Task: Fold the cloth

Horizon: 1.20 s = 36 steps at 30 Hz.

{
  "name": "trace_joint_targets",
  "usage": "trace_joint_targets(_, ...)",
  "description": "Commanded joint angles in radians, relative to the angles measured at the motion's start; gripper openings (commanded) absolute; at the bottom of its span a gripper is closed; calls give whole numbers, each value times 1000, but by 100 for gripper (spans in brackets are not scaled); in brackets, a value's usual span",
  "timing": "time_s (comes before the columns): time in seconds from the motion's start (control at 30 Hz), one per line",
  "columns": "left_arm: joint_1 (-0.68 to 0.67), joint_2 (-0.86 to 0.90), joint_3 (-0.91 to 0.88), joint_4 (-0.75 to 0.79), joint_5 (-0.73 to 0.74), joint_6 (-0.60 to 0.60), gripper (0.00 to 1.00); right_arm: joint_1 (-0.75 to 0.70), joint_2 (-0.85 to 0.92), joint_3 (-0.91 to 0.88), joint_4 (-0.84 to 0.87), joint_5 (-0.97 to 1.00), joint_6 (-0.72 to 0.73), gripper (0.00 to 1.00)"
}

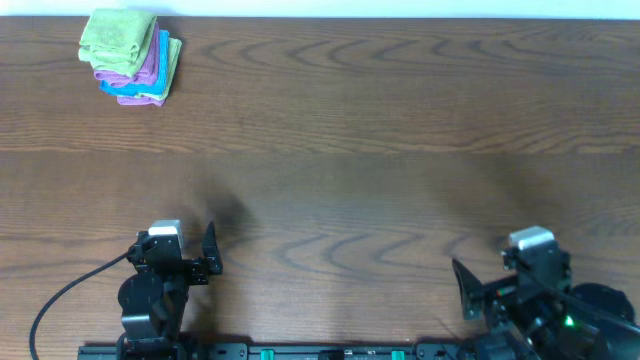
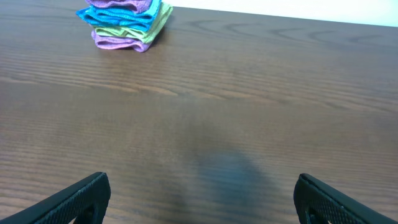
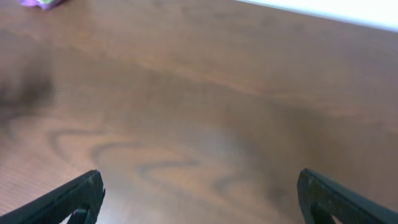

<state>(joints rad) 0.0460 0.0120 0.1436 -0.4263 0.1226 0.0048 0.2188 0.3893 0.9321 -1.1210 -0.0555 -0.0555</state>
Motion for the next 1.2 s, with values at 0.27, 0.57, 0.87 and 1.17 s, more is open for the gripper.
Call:
trace_joint_targets(0.27,7,-8,-20,0,-18,14,95,-153,-349,-476,306,49,-145,99)
trace_joint_targets(0.57,7,-8,-20,0,-18,14,96,-156,-384,-637,310,47,-143,99)
trace_joint_targets(0.87,7,-8,-20,0,-18,15,95,-156,-384,-755,315,37,-140,99)
trace_joint_targets(1.17,7,-8,-20,0,-18,14,96,-156,-384,-756,317,37,-140,99)
